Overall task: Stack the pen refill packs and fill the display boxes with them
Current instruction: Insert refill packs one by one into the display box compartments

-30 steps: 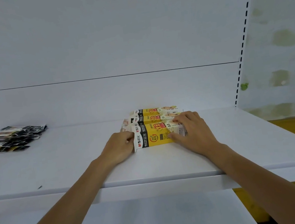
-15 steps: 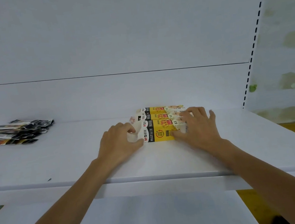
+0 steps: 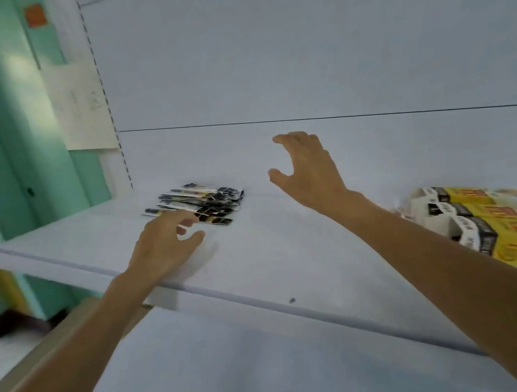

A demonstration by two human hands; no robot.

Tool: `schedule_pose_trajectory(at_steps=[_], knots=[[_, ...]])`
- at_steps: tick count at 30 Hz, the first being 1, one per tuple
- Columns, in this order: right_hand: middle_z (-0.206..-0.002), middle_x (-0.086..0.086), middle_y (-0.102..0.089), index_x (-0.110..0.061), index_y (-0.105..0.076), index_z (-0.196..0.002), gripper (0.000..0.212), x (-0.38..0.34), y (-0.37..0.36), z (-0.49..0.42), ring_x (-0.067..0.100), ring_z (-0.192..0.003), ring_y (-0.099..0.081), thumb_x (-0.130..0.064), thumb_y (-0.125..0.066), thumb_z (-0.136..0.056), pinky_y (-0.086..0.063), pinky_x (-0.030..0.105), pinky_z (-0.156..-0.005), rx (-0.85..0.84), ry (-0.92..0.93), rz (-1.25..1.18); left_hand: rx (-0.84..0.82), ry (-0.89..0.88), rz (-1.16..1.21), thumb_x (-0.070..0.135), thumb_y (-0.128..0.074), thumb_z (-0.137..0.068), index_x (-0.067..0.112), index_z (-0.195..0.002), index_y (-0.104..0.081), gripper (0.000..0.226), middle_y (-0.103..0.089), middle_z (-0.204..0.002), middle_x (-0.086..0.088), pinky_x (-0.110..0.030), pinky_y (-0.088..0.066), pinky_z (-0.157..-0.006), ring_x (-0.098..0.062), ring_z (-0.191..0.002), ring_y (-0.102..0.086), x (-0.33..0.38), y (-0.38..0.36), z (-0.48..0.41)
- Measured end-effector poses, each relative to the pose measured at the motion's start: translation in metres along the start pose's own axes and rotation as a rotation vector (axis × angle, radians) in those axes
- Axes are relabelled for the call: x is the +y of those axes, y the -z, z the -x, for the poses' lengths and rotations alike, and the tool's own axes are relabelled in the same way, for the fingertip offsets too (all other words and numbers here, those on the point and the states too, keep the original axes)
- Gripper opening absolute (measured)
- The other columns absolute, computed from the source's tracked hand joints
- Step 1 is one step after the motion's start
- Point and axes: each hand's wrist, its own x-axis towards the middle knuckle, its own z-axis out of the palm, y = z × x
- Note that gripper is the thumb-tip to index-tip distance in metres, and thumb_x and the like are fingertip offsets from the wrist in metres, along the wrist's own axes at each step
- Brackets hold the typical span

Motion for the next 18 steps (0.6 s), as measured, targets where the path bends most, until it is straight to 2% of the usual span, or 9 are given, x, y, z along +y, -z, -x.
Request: schedule_pose_trajectory(at_steps=[4, 8, 11, 16, 18], knots=[[-0.140, 0.006, -0.040, -0.014, -0.039, -0.137, 0.052, -0.043, -0.063, -0.037, 0.023, -0.127, -0.034, -0.026, -0.054, -0.089, -0.033, 0.038, -0.101, -0.085, 0.005, -0.016, -0.013, -0.015, 0.021, 0.019, -0.067, -0.083, 0.016, -0.105, -0.065, 0.022, -0.064, -0.105, 0.000, -0.023, -0.042, -0.079, -0.012, -0.086, -0.056, -0.069, 0.027, -0.039], [-0.142, 0.006, -0.037, -0.015, -0.036, -0.139, 0.053, -0.061, -0.111, -0.066, 0.022, -0.130, -0.032, -0.025, -0.054, -0.090, -0.033, 0.040, -0.104, -0.168, -0.059, 0.012, -0.100, -0.136, -0.002, 0.019, -0.068, -0.082, 0.016, -0.103, -0.065, 0.022, -0.065, -0.103, -0.001, -0.024, -0.041, -0.078, -0.014, -0.090, -0.058, -0.115, 0.035, -0.084], [-0.143, 0.006, -0.037, -0.014, -0.037, -0.138, 0.051, -0.060, -0.136, -0.076, 0.022, -0.131, -0.032, -0.024, -0.052, -0.090, -0.033, 0.040, -0.105, -0.173, -0.131, 0.030, -0.152, -0.233, -0.020, 0.021, -0.068, -0.082, 0.016, -0.106, -0.065, 0.025, -0.064, -0.105, -0.004, -0.031, -0.043, -0.085, -0.019, -0.097, -0.056, -0.127, 0.029, -0.116], [-0.142, 0.007, -0.039, -0.013, -0.040, -0.136, 0.047, -0.050, -0.151, -0.076, 0.022, -0.130, -0.033, -0.022, -0.051, -0.091, -0.032, 0.040, -0.106, -0.177, -0.259, 0.085, -0.295, -0.360, -0.111, 0.027, -0.064, -0.086, 0.020, -0.125, -0.055, 0.041, -0.056, -0.122, 0.000, -0.027, -0.036, -0.086, -0.018, -0.110, -0.048, -0.129, 0.002, -0.154], [-0.140, 0.007, -0.040, -0.012, -0.042, -0.134, 0.045, -0.047, -0.153, -0.074, 0.022, -0.129, -0.034, -0.021, -0.051, -0.091, -0.033, 0.039, -0.105, -0.157, -0.316, 0.087, -0.339, -0.420, -0.152, 0.029, -0.061, -0.087, 0.022, -0.124, -0.054, 0.039, -0.055, -0.122, 0.001, -0.027, -0.037, -0.084, -0.019, -0.111, -0.049, -0.129, -0.009, -0.165]])
